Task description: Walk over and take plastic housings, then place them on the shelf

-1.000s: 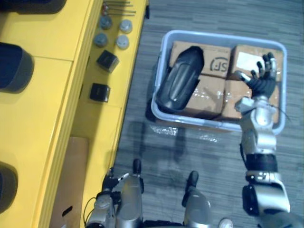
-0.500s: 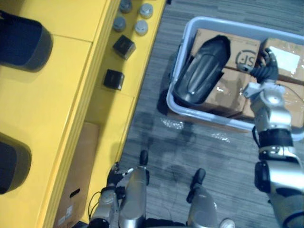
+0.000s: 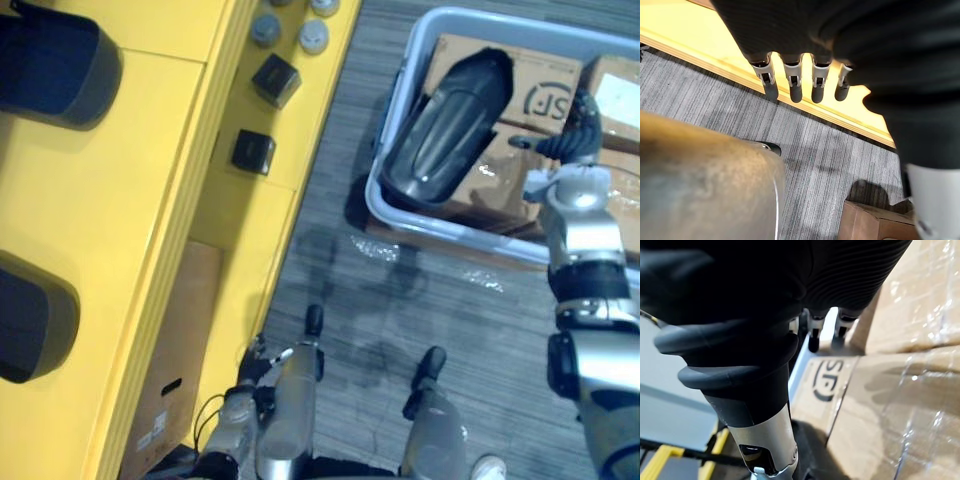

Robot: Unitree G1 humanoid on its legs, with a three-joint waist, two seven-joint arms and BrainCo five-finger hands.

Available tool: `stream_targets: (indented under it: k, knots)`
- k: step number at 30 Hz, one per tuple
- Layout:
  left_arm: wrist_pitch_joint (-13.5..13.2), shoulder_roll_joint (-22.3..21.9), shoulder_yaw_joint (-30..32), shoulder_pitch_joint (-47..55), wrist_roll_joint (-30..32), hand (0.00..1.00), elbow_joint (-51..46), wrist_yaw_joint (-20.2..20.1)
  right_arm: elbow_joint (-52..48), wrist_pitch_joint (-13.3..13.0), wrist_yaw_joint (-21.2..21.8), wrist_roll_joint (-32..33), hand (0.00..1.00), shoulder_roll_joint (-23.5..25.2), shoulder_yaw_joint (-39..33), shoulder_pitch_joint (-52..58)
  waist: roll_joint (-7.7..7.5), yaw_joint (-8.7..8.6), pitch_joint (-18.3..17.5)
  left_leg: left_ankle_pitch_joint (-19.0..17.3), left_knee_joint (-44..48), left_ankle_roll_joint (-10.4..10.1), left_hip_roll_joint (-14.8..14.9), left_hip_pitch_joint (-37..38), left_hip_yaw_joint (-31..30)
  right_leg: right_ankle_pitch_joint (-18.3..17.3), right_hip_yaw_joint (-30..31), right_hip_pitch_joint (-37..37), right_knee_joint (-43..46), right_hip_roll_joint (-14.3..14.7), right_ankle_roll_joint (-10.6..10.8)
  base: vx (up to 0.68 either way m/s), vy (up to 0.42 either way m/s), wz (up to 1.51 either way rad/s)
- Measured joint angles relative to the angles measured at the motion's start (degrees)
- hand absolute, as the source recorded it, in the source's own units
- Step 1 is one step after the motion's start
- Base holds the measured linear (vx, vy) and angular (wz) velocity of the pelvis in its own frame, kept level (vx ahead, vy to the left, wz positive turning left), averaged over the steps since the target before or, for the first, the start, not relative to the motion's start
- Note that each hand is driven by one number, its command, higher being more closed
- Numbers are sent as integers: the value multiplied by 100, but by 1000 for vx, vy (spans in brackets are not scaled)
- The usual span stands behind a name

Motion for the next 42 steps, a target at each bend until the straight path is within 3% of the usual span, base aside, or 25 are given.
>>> stream_targets:
  k: [6, 10, 16, 19, 23, 32, 37, 42]
  knots:
    - [-49, 19, -140, -98, -37, 0, 117, -3, 227, 166, 55, 61, 0, 20, 8, 4, 3, 14, -2, 136, -185, 36, -4, -30, 75, 152, 13, -180, 1, -17, -202, -30, 8, -5]
    - [-84, 3, -227, -157, -160, 0, 193, -101, 429, 221, 132, 303, 0, 65, 6, 4, 7, 27, -4, 148, -174, 49, -39, -62, 65, 153, 3, -193, 1, -47, -203, -14, 10, 3]
    - [-90, -22, -350, -165, -252, 0, 251, -142, 443, 176, 151, 684, 0, 50, -248, -44, 153, 64, -75, 194, -159, 53, -61, -206, 13, 152, -20, -305, 34, -57, -202, -11, 4, 3]
    - [-114, -110, -446, -283, -253, 0, 440, -154, 445, -34, 48, 918, 0, 29, -391, -57, 326, 111, -89, 220, -167, 46, -64, -229, -11, 144, -20, -390, 156, -73, -205, -41, 5, 0]
    - [-128, -162, -455, -283, -255, 0, 479, -162, 460, -431, -301, 1354, 0, 166, -506, -52, 388, 172, -132, 241, -154, 15, -97, -261, 1, -61, -58, -427, 210, -130, -153, -32, -24, 0]
    - [-172, -203, -672, -325, -256, 0, 555, -160, 30, -1324, -1255, 1489, 0, 657, -674, 77, 511, 201, -216, 263, -28, -22, -92, -414, -76, -253, -159, -557, 396, -154, -112, -11, -12, 4]
    - [-173, -209, -677, -330, -258, 0, 561, -161, -244, -1506, -1470, 1336, 0, 838, -665, 146, 513, 201, -217, 263, -8, -23, -95, -412, -80, -308, -151, -590, 499, -177, -85, 0, 0, 0]
    - [-170, -208, -815, -395, -290, 0, 653, -161, -260, -1439, -1311, 1299, 0, 914, -619, 296, 561, 233, -250, 262, -7, -23, -122, -409, -81, -359, -151, -611, 565, -217, -44, 1, -2, 1]
